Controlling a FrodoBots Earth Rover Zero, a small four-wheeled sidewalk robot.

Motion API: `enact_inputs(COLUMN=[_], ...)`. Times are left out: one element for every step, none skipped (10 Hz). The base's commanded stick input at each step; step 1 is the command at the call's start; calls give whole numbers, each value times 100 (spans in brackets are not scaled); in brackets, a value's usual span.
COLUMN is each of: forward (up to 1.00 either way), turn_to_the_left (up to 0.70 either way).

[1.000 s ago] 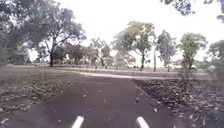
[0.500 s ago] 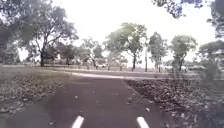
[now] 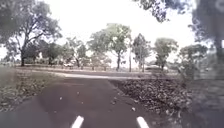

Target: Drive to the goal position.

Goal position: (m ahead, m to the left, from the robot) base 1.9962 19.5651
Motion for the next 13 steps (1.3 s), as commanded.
enact_inputs(forward=[0,0,0,0,0,0,0,0,0,0,0,0,0], turn_to_the_left=[0,0,0,0,0,0,0,0,0,60,60,60,60])
